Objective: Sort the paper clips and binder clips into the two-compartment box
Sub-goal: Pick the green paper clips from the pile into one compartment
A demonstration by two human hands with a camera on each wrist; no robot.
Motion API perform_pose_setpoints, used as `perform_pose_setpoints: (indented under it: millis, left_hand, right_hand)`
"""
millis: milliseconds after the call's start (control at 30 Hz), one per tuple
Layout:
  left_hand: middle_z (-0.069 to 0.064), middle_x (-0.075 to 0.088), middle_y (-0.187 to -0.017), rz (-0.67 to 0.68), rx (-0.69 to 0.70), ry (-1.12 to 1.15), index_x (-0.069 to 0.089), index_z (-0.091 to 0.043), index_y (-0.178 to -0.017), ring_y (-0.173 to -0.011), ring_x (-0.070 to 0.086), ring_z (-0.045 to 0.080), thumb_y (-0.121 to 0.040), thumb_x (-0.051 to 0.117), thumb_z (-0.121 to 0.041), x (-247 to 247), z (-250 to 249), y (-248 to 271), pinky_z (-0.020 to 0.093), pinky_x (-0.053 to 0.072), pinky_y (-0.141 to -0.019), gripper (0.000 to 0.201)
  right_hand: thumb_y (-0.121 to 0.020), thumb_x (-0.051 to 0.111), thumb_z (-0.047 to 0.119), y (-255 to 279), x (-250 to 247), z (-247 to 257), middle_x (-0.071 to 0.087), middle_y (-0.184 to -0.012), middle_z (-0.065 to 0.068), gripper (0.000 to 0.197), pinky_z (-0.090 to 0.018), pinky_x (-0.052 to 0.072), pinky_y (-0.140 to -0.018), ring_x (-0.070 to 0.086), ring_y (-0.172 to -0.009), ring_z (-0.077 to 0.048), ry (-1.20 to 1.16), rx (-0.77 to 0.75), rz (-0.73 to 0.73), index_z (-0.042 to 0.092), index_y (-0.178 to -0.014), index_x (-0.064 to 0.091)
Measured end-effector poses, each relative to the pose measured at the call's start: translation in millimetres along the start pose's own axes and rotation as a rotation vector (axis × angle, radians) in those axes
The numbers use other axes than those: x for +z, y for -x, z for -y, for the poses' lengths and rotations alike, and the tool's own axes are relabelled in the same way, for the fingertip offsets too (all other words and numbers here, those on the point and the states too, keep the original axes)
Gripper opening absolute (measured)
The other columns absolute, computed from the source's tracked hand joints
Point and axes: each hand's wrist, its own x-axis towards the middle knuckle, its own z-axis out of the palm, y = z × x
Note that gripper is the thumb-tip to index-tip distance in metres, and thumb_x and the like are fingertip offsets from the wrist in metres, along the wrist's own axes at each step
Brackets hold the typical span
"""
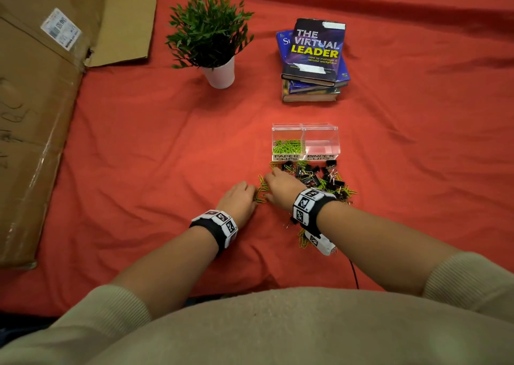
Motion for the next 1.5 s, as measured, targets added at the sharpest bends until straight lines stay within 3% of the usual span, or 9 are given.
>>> perform_pose_setpoints:
  millis: [233,500,700,833,1033,1233,1333,1433,1500]
  left_hand:
    - [0.011,0.053,-0.112,-0.007,-0.038,0.038,0.053,-0.009,-0.107,-0.110,0.052,0.031,-0.089,0.059,-0.030,-1,4,0,0.040,0.041,-0.093,0.029]
    - [0.011,0.051,-0.117,0.051,-0.047,0.003,0.051,-0.008,-0.113,-0.115,0.049,0.030,-0.094,0.051,-0.027,2,6,1,0.039,0.038,-0.097,0.027]
    - [0.015,0.049,-0.118,0.108,-0.004,-0.025,0.047,-0.005,-0.112,-0.114,0.050,0.033,-0.095,0.042,-0.016,-3,3,0,0.040,0.038,-0.096,0.021]
    - [0.019,0.055,-0.117,0.137,0.009,0.061,0.049,-0.002,-0.108,-0.111,0.052,0.035,-0.092,0.043,-0.012,-7,2,0,0.039,0.037,-0.093,0.020]
    - [0.018,0.059,-0.106,0.128,-0.018,0.263,0.050,-0.003,-0.099,-0.101,0.054,0.035,-0.090,0.051,-0.011,-12,0,-2,0.036,0.037,-0.082,0.012]
    - [0.015,0.063,-0.092,0.065,-0.029,0.407,0.052,-0.006,-0.095,-0.085,0.057,0.029,-0.090,0.056,-0.012,-56,-21,-28,0.033,0.040,-0.071,0.008]
    - [0.005,0.056,-0.082,0.013,-0.004,0.441,0.047,-0.014,-0.088,-0.074,0.050,0.021,-0.091,0.056,-0.012,-81,-34,-52,0.028,0.036,-0.065,0.009]
    - [0.003,0.054,-0.081,-0.020,0.012,0.456,0.047,-0.014,-0.086,-0.073,0.049,0.021,-0.090,0.055,-0.010,-99,-45,-84,0.027,0.035,-0.065,0.010]
    - [0.009,0.057,-0.086,-0.005,0.009,0.395,0.046,-0.014,-0.086,-0.077,0.051,0.025,-0.090,0.055,-0.010,-104,-53,-102,0.028,0.036,-0.066,0.011]
  right_hand:
    - [-0.094,0.044,0.013,6,13,6,0.047,-0.120,-0.017,0.028,-0.044,0.042,-0.093,0.050,-0.112,-0.035,0.091,-0.029,-0.027,0.000,-0.118,0.048]
    - [-0.093,0.043,0.014,18,12,2,0.050,-0.121,-0.020,0.031,-0.042,0.040,-0.096,0.051,-0.114,-0.035,0.008,0.089,0.064,-0.004,-0.117,0.048]
    - [-0.079,0.062,0.011,24,-17,-17,0.061,-0.071,-0.002,0.005,-0.026,0.043,-0.064,0.055,-0.064,-0.014,-0.388,0.195,0.058,0.012,-0.074,0.060]
    - [-0.080,0.062,0.007,11,-59,-27,0.061,-0.069,-0.002,0.004,-0.018,0.044,-0.048,0.052,-0.055,-0.008,-0.576,0.262,-0.047,0.004,-0.081,0.065]
    - [-0.081,0.064,0.007,-25,-109,-40,0.066,-0.079,-0.007,0.006,-0.032,0.053,-0.071,0.061,-0.074,-0.019,-0.380,0.255,-0.256,0.011,-0.077,0.061]
    - [-0.087,0.057,0.009,-19,-102,-40,0.065,-0.111,-0.012,0.018,-0.030,0.048,-0.086,0.061,-0.101,-0.026,-0.202,0.171,-0.247,0.006,-0.104,0.065]
    - [-0.088,0.052,0.005,3,-89,-38,0.063,-0.111,-0.013,0.014,-0.031,0.050,-0.086,0.061,-0.098,-0.025,-0.229,0.155,-0.331,0.005,-0.097,0.064]
    - [-0.087,0.050,0.007,23,-56,-36,0.067,-0.095,-0.013,0.015,-0.036,0.056,-0.077,0.063,-0.080,-0.023,-0.245,0.188,-0.203,0.005,-0.090,0.065]
    - [-0.087,0.052,0.015,30,-36,-33,0.064,-0.102,-0.014,0.018,-0.040,0.055,-0.080,0.063,-0.086,-0.027,-0.190,0.204,-0.046,0.003,-0.095,0.064]
